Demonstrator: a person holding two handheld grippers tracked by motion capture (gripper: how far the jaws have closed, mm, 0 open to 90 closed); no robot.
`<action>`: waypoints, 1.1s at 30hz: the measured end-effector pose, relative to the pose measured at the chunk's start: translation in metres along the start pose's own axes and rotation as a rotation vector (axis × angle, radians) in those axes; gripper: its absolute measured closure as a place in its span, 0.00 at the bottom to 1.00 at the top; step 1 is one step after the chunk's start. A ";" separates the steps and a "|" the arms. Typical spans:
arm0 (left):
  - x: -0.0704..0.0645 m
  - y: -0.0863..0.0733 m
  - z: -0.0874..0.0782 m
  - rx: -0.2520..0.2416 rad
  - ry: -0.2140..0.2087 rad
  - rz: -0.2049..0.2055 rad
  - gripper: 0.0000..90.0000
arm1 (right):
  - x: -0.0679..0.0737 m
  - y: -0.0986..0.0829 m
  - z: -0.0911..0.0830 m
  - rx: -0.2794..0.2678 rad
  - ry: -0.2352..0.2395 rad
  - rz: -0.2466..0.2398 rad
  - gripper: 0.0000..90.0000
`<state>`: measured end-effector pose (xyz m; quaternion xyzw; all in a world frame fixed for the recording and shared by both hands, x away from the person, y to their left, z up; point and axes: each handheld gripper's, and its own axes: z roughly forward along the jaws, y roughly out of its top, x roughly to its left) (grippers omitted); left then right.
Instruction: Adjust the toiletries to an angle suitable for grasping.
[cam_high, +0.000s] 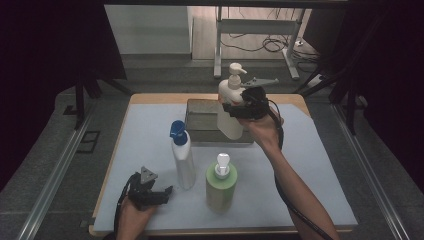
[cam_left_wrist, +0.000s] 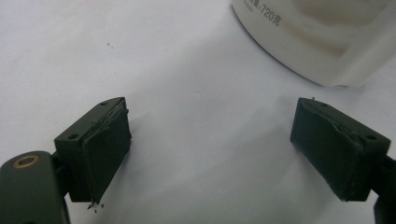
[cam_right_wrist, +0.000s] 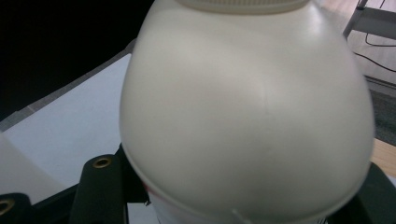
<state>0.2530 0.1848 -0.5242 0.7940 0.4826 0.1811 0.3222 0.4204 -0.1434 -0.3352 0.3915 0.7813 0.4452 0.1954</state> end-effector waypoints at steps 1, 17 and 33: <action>0.000 0.000 0.000 0.000 0.000 0.000 0.14 | -0.001 0.001 0.002 -0.001 -0.003 0.000 0.42; 0.000 0.000 0.000 0.000 -0.002 -0.001 0.14 | -0.007 0.014 0.034 -0.011 -0.040 0.004 0.42; 0.000 0.000 0.000 -0.002 0.000 0.000 0.14 | -0.010 0.006 0.071 -0.018 -0.060 0.014 0.42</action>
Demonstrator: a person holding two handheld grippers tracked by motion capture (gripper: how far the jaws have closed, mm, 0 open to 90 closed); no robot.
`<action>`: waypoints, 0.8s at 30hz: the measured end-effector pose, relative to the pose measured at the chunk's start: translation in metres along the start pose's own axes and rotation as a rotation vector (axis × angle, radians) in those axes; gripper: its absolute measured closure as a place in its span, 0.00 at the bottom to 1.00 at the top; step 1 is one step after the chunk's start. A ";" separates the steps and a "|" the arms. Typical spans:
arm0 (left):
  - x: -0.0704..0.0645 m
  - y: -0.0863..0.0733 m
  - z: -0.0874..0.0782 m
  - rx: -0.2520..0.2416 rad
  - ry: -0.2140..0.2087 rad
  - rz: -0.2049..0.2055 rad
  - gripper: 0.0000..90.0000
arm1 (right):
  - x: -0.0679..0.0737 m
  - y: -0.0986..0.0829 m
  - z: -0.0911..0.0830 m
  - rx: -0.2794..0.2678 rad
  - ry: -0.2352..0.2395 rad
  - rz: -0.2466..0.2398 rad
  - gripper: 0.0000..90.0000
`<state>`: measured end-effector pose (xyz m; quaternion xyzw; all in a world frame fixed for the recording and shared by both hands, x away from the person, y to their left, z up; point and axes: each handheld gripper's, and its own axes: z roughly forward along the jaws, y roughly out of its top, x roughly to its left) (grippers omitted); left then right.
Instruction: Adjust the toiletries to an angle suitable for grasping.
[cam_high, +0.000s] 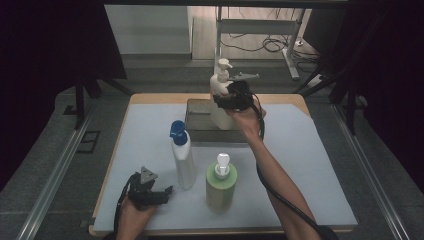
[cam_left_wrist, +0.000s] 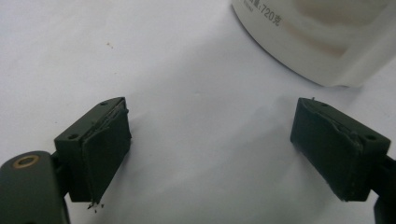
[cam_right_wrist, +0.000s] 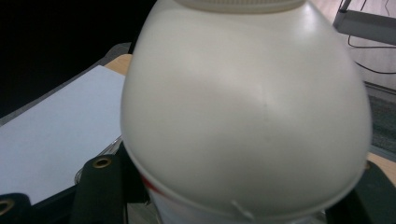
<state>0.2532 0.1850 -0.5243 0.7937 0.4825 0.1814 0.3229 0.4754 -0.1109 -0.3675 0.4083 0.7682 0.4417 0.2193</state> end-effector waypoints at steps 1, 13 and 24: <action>0.000 0.000 0.000 0.002 -0.001 0.000 0.14 | 0.000 -0.001 0.002 0.000 0.000 -0.003 0.42; 0.000 0.000 0.000 0.000 0.000 0.000 0.14 | 0.013 -0.016 0.023 0.011 0.018 -0.006 0.42; 0.000 0.000 0.000 0.002 0.000 0.001 0.14 | 0.019 -0.033 0.034 0.027 0.004 -0.020 0.42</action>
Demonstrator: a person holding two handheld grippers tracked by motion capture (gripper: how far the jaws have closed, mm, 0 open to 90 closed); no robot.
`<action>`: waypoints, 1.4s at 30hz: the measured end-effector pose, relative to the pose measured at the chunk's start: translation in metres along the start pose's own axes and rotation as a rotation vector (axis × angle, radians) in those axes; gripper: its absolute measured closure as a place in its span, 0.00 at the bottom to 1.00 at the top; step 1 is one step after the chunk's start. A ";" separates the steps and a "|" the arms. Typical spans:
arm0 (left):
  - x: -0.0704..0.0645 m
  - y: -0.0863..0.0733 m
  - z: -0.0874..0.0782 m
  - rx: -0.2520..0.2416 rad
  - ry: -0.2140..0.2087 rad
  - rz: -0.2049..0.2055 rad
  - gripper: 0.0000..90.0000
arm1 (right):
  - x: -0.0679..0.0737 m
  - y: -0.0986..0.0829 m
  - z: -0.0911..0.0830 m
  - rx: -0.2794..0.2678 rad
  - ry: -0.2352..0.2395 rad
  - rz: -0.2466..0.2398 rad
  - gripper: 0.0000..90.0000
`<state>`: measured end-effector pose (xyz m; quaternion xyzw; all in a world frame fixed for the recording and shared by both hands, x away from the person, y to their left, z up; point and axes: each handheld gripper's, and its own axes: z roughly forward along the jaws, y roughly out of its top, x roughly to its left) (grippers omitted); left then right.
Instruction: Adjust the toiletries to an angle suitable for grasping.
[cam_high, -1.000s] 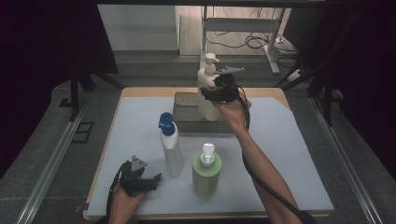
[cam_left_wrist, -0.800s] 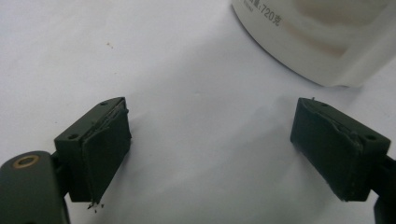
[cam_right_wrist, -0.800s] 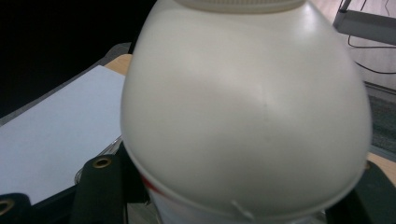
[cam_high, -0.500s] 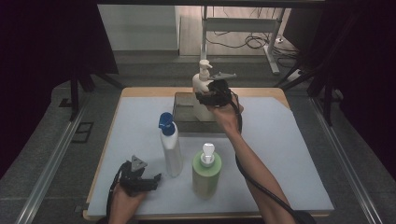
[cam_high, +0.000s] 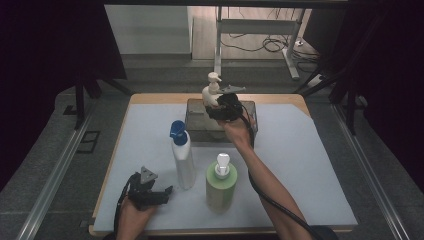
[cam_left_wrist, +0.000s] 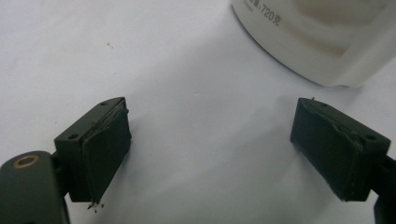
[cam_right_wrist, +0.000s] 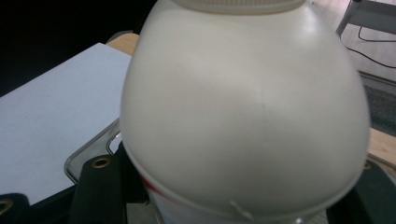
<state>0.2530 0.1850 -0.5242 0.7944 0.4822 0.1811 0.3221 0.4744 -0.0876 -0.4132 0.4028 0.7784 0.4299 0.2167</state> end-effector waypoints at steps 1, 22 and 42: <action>0.000 0.000 0.000 0.000 -0.001 -0.002 0.14 | 0.000 -0.002 0.001 0.002 -0.003 0.001 0.41; 0.000 0.000 0.000 0.000 0.000 -0.001 0.14 | -0.006 -0.018 -0.003 0.022 0.015 -0.027 0.37; 0.000 0.000 0.000 -0.002 0.001 -0.002 0.14 | -0.013 -0.033 -0.031 0.050 0.056 -0.063 0.36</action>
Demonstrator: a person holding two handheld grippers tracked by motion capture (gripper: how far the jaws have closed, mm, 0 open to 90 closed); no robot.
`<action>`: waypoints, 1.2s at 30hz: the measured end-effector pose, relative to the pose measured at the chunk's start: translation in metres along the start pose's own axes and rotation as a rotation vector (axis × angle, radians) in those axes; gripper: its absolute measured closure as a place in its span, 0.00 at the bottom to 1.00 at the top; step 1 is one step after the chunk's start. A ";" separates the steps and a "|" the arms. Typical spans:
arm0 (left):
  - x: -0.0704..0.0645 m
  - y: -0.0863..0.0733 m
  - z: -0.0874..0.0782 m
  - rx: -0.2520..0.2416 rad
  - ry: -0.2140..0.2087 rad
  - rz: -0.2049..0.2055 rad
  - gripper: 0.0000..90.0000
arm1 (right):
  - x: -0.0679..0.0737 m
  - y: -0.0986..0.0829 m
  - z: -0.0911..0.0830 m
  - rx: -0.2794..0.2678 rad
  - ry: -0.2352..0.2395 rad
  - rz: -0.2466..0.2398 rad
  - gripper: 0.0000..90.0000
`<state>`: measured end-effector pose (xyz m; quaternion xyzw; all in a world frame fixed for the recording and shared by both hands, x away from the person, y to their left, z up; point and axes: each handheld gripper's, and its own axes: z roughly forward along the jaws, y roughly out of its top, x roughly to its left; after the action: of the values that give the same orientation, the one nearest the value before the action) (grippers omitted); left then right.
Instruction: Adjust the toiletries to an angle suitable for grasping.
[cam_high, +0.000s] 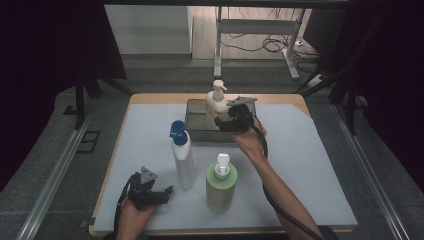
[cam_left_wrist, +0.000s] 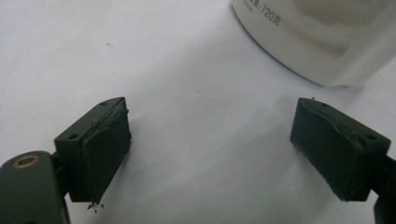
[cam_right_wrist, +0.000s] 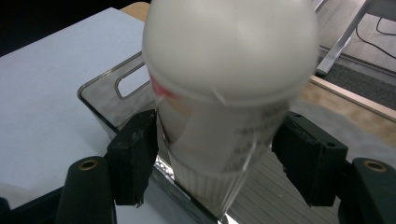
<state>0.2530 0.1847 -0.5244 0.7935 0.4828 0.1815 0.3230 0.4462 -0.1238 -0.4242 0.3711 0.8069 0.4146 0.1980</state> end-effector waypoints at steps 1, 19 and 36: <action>0.000 0.000 0.000 0.000 0.000 0.000 0.14 | -0.001 -0.002 -0.002 0.004 0.004 0.000 0.37; 0.000 0.000 0.000 0.002 0.000 0.001 0.14 | -0.032 -0.025 -0.022 -0.007 0.014 0.090 0.76; 0.000 0.000 0.000 0.002 -0.001 0.001 0.14 | -0.034 -0.024 0.013 0.073 -0.006 0.114 1.00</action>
<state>0.2530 0.1848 -0.5243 0.7940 0.4826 0.1809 0.3224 0.4658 -0.1519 -0.4506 0.4249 0.7983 0.3944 0.1630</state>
